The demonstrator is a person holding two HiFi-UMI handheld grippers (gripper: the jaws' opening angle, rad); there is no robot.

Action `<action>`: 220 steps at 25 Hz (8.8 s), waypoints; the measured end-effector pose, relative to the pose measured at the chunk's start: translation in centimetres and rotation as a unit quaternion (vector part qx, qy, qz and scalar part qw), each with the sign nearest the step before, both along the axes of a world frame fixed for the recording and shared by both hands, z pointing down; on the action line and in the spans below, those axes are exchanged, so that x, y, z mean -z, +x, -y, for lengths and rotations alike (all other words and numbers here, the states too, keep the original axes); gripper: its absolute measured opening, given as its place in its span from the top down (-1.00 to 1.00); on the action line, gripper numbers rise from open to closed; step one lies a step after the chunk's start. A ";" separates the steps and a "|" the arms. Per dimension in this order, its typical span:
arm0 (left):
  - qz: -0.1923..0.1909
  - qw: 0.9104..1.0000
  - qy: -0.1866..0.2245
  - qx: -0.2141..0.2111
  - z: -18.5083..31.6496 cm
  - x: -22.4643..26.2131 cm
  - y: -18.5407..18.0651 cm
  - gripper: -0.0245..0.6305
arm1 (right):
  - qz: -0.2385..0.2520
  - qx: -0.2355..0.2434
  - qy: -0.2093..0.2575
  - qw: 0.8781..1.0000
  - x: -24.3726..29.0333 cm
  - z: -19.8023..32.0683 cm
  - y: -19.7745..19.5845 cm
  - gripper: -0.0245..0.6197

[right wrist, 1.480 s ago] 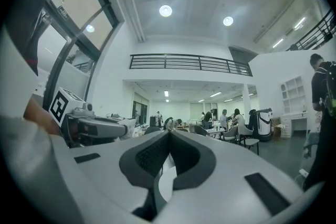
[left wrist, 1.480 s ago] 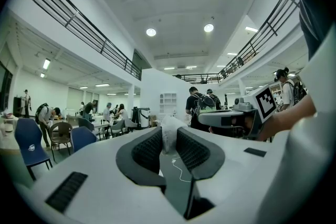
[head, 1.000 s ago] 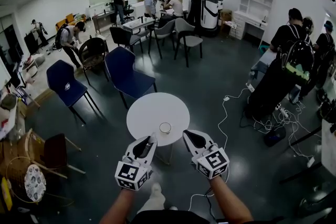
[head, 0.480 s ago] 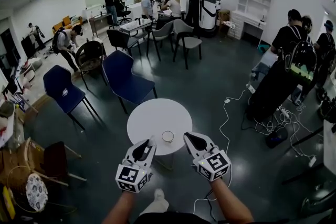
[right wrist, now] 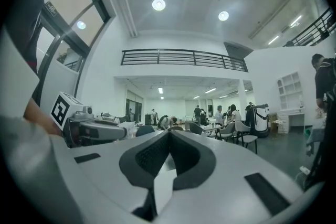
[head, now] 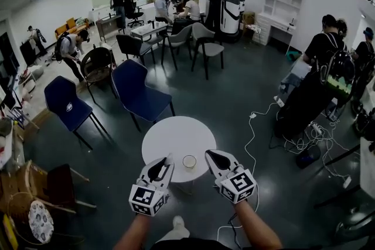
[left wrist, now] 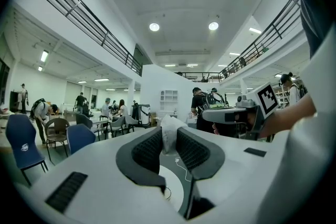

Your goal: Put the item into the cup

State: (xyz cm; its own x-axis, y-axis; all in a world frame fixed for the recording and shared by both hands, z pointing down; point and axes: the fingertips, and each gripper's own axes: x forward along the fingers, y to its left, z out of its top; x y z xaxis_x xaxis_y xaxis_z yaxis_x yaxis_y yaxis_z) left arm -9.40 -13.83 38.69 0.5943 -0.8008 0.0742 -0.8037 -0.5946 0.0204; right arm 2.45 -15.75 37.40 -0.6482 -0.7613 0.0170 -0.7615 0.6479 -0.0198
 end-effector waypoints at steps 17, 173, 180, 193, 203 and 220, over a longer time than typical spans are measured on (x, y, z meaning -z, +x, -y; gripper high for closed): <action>0.002 0.999 -0.007 -0.036 8.7 -0.8 -2.6 0.64 | -0.018 -0.020 -0.006 1.000 -0.3 8.1 -4.2 0.87; 0.089 0.977 -0.132 -0.139 21.9 -25.2 1.9 0.85 | -0.026 -0.095 -0.149 0.984 -20.8 19.5 -2.2 0.87; 0.058 0.981 -0.128 -0.135 21.8 -21.8 0.0 0.87 | -0.033 -0.091 -0.139 0.986 -18.6 19.8 -4.1 0.87; 0.041 0.988 -0.092 -0.118 21.8 -17.9 -0.6 0.88 | -0.033 -0.070 -0.119 0.990 -16.4 20.1 -4.9 0.87; 0.037 0.994 -0.054 -0.086 17.3 -12.7 -1.4 0.88 | -0.035 -0.047 -0.079 0.995 -11.6 16.3 -5.1 0.87; 0.037 0.998 0.006 -0.059 4.7 -3.9 4.0 0.88 | -0.020 -0.022 -0.015 0.999 -2.9 3.5 -0.7 0.87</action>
